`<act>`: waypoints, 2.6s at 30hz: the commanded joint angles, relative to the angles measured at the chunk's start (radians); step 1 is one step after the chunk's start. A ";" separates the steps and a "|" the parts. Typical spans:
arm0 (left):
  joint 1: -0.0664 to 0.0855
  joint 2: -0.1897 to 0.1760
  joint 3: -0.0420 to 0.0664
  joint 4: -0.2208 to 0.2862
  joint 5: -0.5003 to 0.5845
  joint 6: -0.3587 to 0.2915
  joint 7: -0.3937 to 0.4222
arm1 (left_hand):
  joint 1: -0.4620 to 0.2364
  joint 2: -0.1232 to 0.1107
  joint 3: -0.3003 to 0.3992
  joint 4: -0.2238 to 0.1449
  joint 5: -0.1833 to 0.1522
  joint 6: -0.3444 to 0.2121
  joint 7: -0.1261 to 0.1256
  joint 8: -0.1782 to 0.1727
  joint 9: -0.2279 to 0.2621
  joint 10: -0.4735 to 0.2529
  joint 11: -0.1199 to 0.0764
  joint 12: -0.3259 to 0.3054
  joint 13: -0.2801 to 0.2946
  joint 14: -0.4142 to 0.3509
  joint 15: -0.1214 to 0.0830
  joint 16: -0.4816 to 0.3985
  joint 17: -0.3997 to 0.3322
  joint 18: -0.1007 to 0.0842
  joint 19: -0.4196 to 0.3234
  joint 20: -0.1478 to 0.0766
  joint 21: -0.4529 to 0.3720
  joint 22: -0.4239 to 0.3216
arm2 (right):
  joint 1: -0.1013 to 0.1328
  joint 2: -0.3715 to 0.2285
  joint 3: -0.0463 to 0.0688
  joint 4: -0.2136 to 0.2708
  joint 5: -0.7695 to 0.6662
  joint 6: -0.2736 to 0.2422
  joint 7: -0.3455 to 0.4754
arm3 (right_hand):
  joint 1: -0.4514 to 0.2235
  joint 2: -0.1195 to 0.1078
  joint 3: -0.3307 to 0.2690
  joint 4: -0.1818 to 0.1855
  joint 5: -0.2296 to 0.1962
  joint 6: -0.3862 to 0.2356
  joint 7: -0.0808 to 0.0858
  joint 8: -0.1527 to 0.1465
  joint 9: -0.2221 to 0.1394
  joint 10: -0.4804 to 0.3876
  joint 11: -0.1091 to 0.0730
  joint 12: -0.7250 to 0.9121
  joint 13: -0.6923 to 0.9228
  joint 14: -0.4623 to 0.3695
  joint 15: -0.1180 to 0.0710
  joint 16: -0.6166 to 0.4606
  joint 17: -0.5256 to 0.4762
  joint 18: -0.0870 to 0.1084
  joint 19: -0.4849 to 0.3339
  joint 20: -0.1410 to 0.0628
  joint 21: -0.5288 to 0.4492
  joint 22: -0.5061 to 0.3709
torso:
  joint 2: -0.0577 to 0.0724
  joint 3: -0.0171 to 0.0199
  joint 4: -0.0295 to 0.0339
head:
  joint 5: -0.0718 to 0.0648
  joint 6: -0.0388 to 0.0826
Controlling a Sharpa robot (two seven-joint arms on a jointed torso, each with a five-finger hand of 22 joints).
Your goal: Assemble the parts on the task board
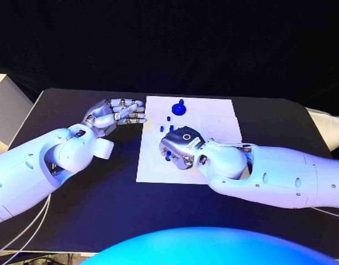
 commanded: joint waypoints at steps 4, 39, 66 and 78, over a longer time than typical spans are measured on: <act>-0.001 0.002 0.001 0.000 0.004 0.018 0.004 | -0.001 0.011 0.001 0.004 0.004 0.007 0.005 0.000 -0.001 -0.006 0.000 0.003 0.001 0.006 0.003 -0.003 0.001 0.014 0.007 0.001 -0.002 -0.001 | -0.011 0.003 -0.007 -0.017 0.010 0.010 0.014 | -0.012 0.006 0.007 -0.006 0.017 0.001 0.003 0.004 0.003 0.091 -0.063 0.002 0.066 0.025 -0.003 -0.004 -0.015 -0.005 0.011 -0.004 -0.009 -0.010 | 0.000 -0.0005 -0.0025 | 0.003 0.000; -0.002 0.001 0.001 -0.004 0.004 0.020 0.000 | -0.001 0.012 -0.001 0.005 0.003 0.007 0.005 -0.001 -0.002 -0.008 0.001 0.004 0.001 0.007 0.003 -0.007 0.003 0.014 0.008 0.001 -0.005 -0.002 | -0.011 -0.024 -0.006 -0.040 0.091 -0.090 0.053 | 0.127 -0.012 -0.547 0.246 0.056 -0.267 0.059 -0.155 -0.113 -0.318 0.013 -0.043 -0.004 -0.020 0.057 -0.115 -0.227 0.043 -0.034 0.050 -0.353 -0.286 | 0.000 0.0009 -0.0018 | 0.000 0.000; -0.009 0.001 0.000 -0.015 0.003 0.020 0.009 | 0.006 0.021 0.001 0.006 0.004 0.031 -0.019 0.013 0.001 0.017 -0.015 0.015 0.003 0.011 -0.004 -0.016 0.009 0.015 0.015 0.000 -0.014 -0.004 | 0.126 -0.355 0.027 0.030 0.823 -0.074 0.077 | -0.069 -0.007 -0.364 0.245 0.141 -0.118 0.004 -0.018 -0.060 0.071 -0.076 0.865 0.817 0.047 -0.021 0.045 0.104 -0.010 0.038 -0.008 -0.046 -0.004 | -0.012 0.0076 -0.0297 | -0.090 0.000; -0.011 -0.003 0.000 -0.012 0.000 0.014 0.016 | 0.005 0.019 0.000 0.006 0.003 0.031 -0.018 0.013 0.001 0.018 -0.016 0.015 0.003 0.013 -0.005 -0.017 0.009 0.015 0.016 -0.001 -0.015 -0.004 | 0.119 -0.440 0.016 0.072 0.837 0.035 -0.152 | -0.233 0.040 -0.486 0.249 0.182 -0.082 -0.030 0.093 0.044 0.357 -0.100 1.444 1.501 0.095 -0.026 0.153 0.397 -0.045 0.061 -0.019 0.187 0.203 | -0.016 0.0080 -0.0374 | -0.107 0.000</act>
